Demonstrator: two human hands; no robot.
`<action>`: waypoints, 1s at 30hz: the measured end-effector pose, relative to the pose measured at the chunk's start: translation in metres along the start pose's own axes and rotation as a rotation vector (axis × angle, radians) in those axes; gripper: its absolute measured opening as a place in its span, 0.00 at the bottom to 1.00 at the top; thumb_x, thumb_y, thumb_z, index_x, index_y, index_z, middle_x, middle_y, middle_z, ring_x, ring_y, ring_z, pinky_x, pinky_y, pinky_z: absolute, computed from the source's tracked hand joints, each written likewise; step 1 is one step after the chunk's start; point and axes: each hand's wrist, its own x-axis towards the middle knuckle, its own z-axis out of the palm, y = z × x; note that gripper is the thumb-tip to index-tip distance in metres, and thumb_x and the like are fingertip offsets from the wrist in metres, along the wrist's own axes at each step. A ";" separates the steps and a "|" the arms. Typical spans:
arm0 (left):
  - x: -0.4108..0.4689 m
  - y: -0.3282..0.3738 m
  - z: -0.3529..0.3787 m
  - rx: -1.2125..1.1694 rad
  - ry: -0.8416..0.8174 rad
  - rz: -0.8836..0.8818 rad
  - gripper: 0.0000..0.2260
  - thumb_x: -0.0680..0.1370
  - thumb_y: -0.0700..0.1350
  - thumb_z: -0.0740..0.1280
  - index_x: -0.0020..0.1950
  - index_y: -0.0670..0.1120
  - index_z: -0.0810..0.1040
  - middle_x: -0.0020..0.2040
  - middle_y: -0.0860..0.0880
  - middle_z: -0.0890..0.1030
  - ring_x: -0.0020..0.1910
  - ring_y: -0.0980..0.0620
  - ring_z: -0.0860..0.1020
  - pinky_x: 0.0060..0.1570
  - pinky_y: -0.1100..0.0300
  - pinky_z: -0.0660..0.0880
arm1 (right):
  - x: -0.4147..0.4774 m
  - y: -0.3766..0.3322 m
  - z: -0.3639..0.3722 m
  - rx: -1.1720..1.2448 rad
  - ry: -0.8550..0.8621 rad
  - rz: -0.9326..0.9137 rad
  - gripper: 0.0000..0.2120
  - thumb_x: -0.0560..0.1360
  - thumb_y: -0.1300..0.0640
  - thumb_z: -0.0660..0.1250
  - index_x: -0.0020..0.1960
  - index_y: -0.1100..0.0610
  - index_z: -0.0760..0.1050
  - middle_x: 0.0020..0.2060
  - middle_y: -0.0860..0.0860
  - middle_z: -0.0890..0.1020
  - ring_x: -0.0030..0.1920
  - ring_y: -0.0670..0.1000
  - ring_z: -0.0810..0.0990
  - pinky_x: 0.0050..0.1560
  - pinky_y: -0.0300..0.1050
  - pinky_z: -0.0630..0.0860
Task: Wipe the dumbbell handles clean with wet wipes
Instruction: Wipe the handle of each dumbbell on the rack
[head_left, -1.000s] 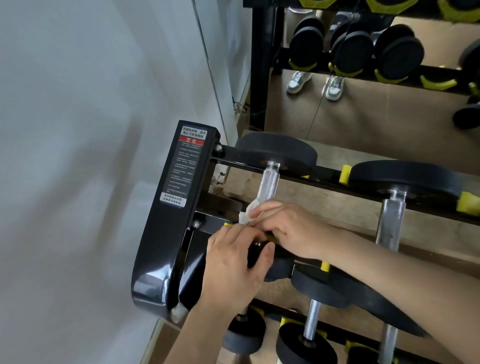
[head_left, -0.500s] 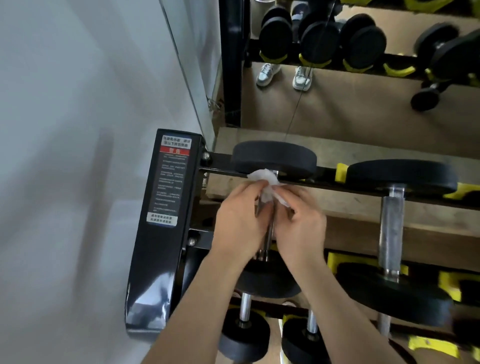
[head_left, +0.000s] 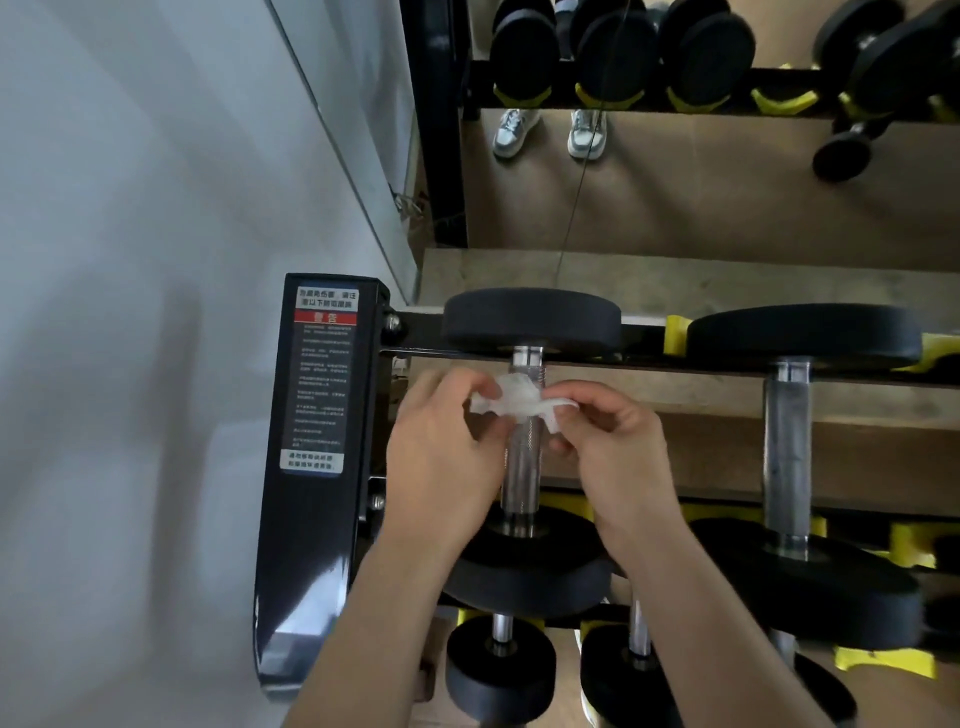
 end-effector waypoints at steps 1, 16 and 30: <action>0.000 0.002 -0.003 -0.076 -0.048 0.037 0.12 0.72 0.44 0.74 0.53 0.54 0.79 0.52 0.57 0.77 0.50 0.60 0.77 0.51 0.64 0.75 | -0.001 -0.003 -0.006 0.006 -0.051 -0.002 0.14 0.77 0.67 0.64 0.44 0.50 0.83 0.39 0.45 0.84 0.38 0.43 0.80 0.41 0.37 0.77; -0.005 0.010 -0.020 -0.360 -0.383 -0.270 0.04 0.75 0.46 0.71 0.47 0.54 0.85 0.42 0.57 0.85 0.44 0.58 0.82 0.47 0.66 0.78 | 0.022 -0.019 -0.047 -0.205 -0.249 -0.095 0.12 0.71 0.68 0.71 0.47 0.52 0.78 0.42 0.50 0.83 0.44 0.48 0.82 0.45 0.39 0.78; 0.002 0.021 0.028 -0.052 0.121 -0.181 0.07 0.75 0.54 0.71 0.42 0.52 0.82 0.31 0.59 0.78 0.34 0.63 0.78 0.38 0.69 0.73 | 0.018 0.013 0.017 -0.057 0.207 -0.224 0.10 0.74 0.63 0.71 0.45 0.48 0.82 0.37 0.38 0.81 0.41 0.34 0.80 0.43 0.27 0.74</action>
